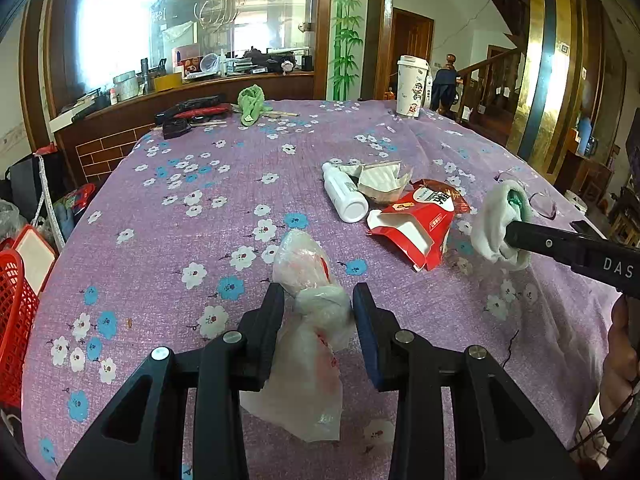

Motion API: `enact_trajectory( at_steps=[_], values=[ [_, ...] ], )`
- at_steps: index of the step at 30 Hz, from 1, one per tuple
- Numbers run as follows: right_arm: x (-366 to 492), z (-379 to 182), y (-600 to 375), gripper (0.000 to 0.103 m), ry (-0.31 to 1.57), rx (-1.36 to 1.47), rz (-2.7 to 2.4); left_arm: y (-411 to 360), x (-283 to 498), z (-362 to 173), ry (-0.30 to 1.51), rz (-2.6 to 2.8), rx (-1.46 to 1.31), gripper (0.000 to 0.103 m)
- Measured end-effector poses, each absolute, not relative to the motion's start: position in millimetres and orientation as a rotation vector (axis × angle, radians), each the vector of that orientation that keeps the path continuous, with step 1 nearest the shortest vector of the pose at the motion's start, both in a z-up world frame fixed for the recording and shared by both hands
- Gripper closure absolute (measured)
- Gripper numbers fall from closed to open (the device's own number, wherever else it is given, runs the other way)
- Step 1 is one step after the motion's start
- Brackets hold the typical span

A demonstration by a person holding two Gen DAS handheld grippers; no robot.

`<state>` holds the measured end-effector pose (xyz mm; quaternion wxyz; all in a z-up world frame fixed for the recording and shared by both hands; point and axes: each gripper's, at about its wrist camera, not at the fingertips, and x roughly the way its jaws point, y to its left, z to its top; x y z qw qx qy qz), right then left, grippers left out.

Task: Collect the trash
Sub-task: 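Carry the plastic bag and white cloth toward the red wastebasket with both grippers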

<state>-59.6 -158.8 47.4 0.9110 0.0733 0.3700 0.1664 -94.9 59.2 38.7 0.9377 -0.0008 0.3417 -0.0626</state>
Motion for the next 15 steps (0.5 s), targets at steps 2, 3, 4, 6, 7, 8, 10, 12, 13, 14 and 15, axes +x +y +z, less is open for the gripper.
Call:
enact_trajectory(
  at_steps=[2, 3, 4, 6, 7, 8, 10, 12, 13, 14, 15],
  values=[
    [-60.1, 47.9, -158.7, 0.079, 0.762, 0.151, 0.343, 59.6, -94.9, 38.8, 0.698, -0.129, -0.005, 0.069],
    [-60.2, 48.1, -158.5, 0.079, 0.763, 0.15, 0.344, 59.7, -94.8, 38.9, 0.697, -0.127, -0.004, 0.069],
    [-60.5, 48.6, -158.3, 0.079, 0.762, 0.15, 0.345, 59.4, -94.7, 38.7, 0.698, -0.126, -0.005, 0.069],
    [-62.0, 50.5, -157.4, 0.079, 0.76, 0.149, 0.347, 60.8, -95.2, 39.1, 0.697, -0.128, -0.009, 0.069],
    [-62.7, 51.4, -156.6, 0.079, 0.758, 0.147, 0.349, 60.9, -95.1, 39.2, 0.697, -0.127, -0.008, 0.069],
    [-63.4, 52.1, -155.7, 0.079, 0.758, 0.145, 0.35, 60.7, -94.7, 39.2, 0.696, -0.13, -0.012, 0.069],
    [-64.8, 53.0, -155.4, 0.079, 0.757, 0.143, 0.351, 61.9, -94.9, 39.4, 0.697, -0.13, -0.019, 0.069],
    [-65.4, 53.7, -155.1, 0.079, 0.757, 0.144, 0.353, 63.2, -95.3, 39.6, 0.697, -0.132, -0.027, 0.069],
    [-66.1, 54.4, -154.8, 0.079, 0.756, 0.143, 0.353, 64.2, -95.7, 39.7, 0.697, -0.133, -0.031, 0.069],
    [-66.7, 55.2, -154.3, 0.079, 0.755, 0.142, 0.353, 65.1, -95.8, 39.6, 0.699, -0.133, -0.035, 0.069],
    [-67.0, 56.0, -153.8, 0.079, 0.754, 0.142, 0.353, 66.4, -96.3, 39.9, 0.7, -0.133, -0.038, 0.069]
  ],
)
